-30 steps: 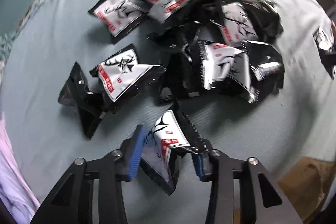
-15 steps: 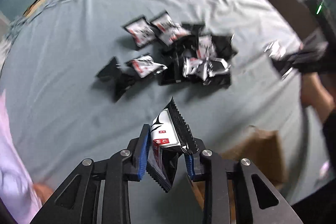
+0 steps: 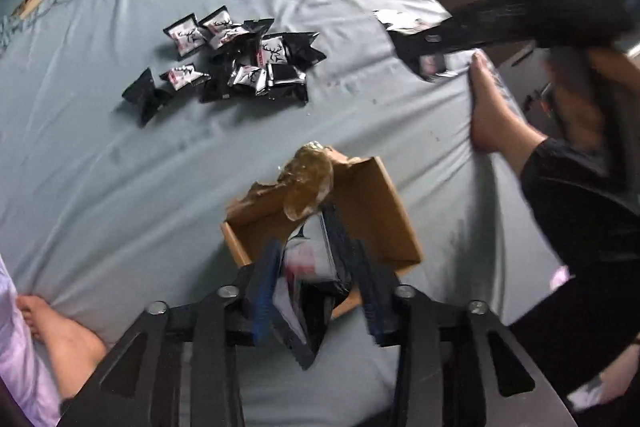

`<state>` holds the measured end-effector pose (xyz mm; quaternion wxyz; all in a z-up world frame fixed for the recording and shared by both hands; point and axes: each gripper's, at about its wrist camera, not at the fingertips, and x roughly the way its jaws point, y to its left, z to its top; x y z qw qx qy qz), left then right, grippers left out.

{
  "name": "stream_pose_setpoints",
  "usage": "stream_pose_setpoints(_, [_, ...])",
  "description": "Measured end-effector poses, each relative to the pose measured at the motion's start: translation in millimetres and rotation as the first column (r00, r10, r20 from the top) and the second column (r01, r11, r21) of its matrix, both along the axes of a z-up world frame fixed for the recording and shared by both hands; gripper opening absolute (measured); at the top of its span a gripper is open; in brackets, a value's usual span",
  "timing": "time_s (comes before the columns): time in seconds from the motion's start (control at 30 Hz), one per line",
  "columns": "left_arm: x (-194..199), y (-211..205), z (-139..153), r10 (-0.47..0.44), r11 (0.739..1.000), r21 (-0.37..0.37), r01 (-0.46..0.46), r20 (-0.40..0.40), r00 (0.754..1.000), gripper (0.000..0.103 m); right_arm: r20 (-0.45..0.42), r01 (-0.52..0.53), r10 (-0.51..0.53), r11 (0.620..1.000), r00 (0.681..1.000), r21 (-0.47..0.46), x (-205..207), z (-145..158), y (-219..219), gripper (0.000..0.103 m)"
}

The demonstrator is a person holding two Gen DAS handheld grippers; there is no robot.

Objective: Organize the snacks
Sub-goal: 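Carry the packet over the cardboard box and open the right gripper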

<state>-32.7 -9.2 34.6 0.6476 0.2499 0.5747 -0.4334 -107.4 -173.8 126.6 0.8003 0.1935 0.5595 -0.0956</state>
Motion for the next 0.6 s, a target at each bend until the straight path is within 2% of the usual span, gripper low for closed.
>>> stream_pose_setpoints(0.03, [-0.3, -4.3, 0.2, -0.012, 1.000, 0.008, 0.011, 0.031, 0.999, 0.051, 0.001, -0.002, 0.002, 1.000, 1.000, 0.016, -8.1, 4.1, 4.2, 0.034])
stream_pose_setpoints(0.1, [6.1, -4.8, 3.2, 0.023, 1.000, -0.006, -0.022, 0.059, 0.998, 0.084, 0.011, -0.007, 0.006, 0.998, 1.000, 0.055, -23.8, 13.9, 12.8, 0.034])
stream_pose_setpoints(0.13, [12.2, -4.0, 4.2, 0.050, 0.999, -0.018, -0.049, 0.044, 0.998, 0.087, 0.017, -0.006, 0.004, 0.997, 1.000, 0.078, -30.0, 18.6, 14.5, 0.034])
stream_pose_setpoints(0.27, [35.7, 2.3, 6.5, 0.135, 0.989, -0.051, -0.135, -0.008, 0.991, 0.087, 0.045, 0.018, -0.025, 0.988, 0.999, 0.151, -44.1, 28.8, 19.9, 0.034])
stream_pose_setpoints(0.33, [47.0, 7.8, 10.2, 0.174, 0.983, -0.062, -0.174, -0.002, 0.985, 0.087, 0.064, 0.032, -0.043, 0.985, 0.997, 0.169, -46.1, 27.8, 21.5, 0.034])
stream_pose_setpoints(0.4, [53.6, 13.9, 13.0, 0.205, 0.977, -0.063, -0.204, 0.021, 0.978, 0.087, 0.069, 0.013, -0.024, 0.988, 0.997, 0.154, -42.0, 22.4, 25.4, 0.034])
stream_pose_setpoints(0.5, [64.8, 24.5, 11.7, 0.255, 0.966, -0.047, -0.253, 0.045, 0.966, 0.087, 0.032, 0.003, -0.006, 0.994, 0.999, 0.107, -35.3, 9.8, 28.8, 0.034])
stream_pose_setpoints(0.6, [77.4, 36.4, 6.0, 0.318, 0.946, -0.060, -0.320, -0.029, 0.948, 0.087, -0.002, -0.010, 0.010, 0.990, 1.000, 0.143, -32.5, 0.2, 34.6, 0.034])
